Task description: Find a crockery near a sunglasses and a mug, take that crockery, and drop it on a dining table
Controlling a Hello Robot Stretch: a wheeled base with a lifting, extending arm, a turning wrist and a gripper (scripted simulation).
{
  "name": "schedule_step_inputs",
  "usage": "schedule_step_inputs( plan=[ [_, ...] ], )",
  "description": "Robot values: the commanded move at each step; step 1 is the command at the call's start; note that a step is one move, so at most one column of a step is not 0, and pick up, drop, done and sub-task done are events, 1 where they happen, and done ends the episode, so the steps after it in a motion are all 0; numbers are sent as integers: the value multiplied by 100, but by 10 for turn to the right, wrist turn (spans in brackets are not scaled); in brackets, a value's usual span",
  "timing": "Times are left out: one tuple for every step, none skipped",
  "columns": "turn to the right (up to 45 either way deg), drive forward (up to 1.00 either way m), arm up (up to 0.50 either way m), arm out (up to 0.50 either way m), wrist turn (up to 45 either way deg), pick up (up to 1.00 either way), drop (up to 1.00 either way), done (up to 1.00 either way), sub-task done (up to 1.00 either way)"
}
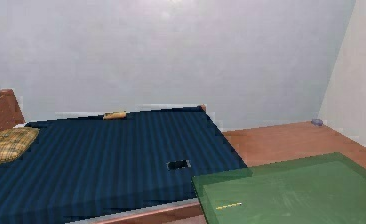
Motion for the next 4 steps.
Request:
schedule_step_inputs(
  plan=[
    [0,0,0,0,270,0,0,0,0],
    [0,0,-10,0,0,0,0,0,0],
    [0,0,-32,0,0,0,0,0,0],
    [0,0,0,0,0,0,100,0,0]
  ],
)
